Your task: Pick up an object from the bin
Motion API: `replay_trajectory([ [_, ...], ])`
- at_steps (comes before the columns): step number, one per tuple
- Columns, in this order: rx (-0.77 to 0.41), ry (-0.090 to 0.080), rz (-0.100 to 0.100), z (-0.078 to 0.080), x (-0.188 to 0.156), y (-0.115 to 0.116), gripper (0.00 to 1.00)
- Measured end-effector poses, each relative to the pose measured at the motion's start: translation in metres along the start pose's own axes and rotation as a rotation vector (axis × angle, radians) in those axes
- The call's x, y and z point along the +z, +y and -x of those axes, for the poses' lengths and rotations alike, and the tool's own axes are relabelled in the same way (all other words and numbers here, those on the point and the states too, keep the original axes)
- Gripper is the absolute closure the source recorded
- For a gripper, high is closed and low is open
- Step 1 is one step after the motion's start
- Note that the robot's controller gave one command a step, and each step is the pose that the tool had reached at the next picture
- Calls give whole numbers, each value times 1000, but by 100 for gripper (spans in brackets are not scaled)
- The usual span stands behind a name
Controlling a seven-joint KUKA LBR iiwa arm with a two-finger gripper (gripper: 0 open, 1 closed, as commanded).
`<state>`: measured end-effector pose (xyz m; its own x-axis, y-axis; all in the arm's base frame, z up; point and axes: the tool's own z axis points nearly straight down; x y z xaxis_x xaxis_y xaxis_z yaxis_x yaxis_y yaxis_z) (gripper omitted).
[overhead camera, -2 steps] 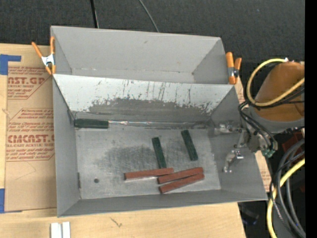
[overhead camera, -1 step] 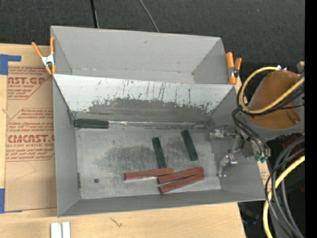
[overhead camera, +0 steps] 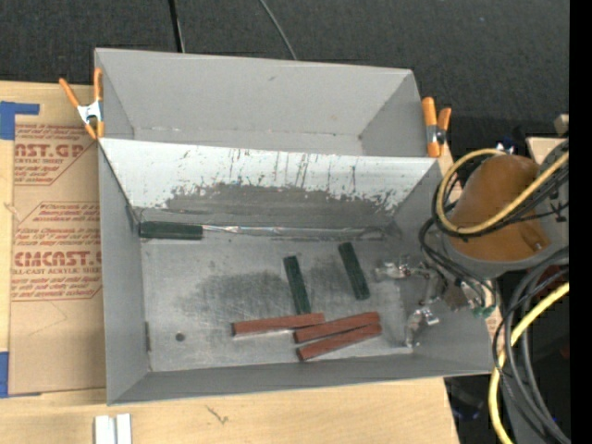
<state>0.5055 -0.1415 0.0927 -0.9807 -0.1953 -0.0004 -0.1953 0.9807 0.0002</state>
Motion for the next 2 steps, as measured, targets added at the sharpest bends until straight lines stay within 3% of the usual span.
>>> replay_trajectory([
  [1, 81, -1, -2, 6, 20, 59, 100],
  [2, 82, -1, -3, 6, 20, 59, 100],
])
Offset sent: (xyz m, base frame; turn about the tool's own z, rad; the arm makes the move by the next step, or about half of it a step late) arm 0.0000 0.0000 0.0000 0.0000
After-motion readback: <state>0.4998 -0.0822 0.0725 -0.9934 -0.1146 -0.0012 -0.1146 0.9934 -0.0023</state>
